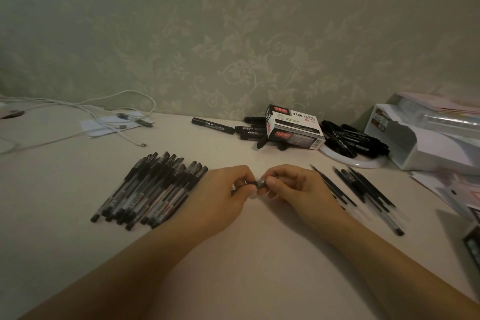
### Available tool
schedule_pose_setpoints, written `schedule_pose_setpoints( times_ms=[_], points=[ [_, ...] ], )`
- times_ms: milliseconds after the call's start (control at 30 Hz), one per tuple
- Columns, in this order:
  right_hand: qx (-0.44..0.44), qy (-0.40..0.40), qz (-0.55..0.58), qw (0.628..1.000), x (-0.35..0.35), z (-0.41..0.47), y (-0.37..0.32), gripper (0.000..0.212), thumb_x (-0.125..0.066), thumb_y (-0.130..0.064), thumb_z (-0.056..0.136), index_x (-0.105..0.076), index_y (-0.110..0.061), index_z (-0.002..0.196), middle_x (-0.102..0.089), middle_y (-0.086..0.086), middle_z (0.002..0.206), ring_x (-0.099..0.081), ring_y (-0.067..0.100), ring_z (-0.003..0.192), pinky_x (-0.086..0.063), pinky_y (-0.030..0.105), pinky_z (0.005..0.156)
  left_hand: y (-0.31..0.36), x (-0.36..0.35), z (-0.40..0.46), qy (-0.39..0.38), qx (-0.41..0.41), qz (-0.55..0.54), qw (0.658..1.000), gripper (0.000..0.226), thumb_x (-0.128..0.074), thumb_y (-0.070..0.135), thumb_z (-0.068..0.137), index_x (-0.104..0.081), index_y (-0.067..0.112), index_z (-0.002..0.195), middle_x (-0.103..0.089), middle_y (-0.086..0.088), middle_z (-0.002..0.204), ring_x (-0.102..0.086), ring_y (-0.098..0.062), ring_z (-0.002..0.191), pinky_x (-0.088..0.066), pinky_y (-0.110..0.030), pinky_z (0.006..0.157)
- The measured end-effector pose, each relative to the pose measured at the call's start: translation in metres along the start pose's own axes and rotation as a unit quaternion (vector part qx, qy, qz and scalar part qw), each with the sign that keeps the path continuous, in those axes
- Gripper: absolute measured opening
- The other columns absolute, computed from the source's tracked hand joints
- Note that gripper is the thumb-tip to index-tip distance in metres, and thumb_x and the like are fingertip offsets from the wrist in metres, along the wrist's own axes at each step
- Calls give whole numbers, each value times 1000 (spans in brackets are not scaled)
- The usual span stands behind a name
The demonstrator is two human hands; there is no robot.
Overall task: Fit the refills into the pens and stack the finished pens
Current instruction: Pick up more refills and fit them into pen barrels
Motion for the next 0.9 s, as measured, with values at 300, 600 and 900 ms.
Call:
schedule_pose_setpoints(
  times_ms=[300, 600, 900],
  points=[
    [21, 18, 3, 1000, -1, 1, -3, 12, -61, -24, 95, -68, -23, 104, -76, -1, 87, -68, 6, 73, -51, 13, 66, 10, 2, -2, 28, -2, 30, 999, 7, -56, 30, 93, -61, 32, 90, -59, 11, 76, -52, 6, 65, -33, -13, 55],
    [-8, 79, -10, 997, 5, 1, 11, 10, -59, -32, 97, -66, -34, 105, -73, -5, 90, -64, 7, 67, -52, 20, 63, -12, 76, 2, 261, 94, 226, 934, 15, -57, 30, 92, -67, 20, 93, -55, 1, 88, -51, -14, 74, -38, -26, 64],
    [-8, 66, -9, 998, 3, 0, 11, 10, -60, -25, 97, -67, -27, 104, -72, -4, 87, -62, 4, 67, -51, 18, 64, -41, 81, -3, 156, 211, 258, 930, 7, -61, 24, 89, -63, 21, 95, -57, -1, 80, -55, -20, 74, -47, -35, 65]
  ],
)
Point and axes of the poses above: each hand's wrist, its own z-axis towards the middle knuckle, its own x-axis out of the back of the hand, y = z × x, the point moved 3 cm from there along z, towards the middle knuckle
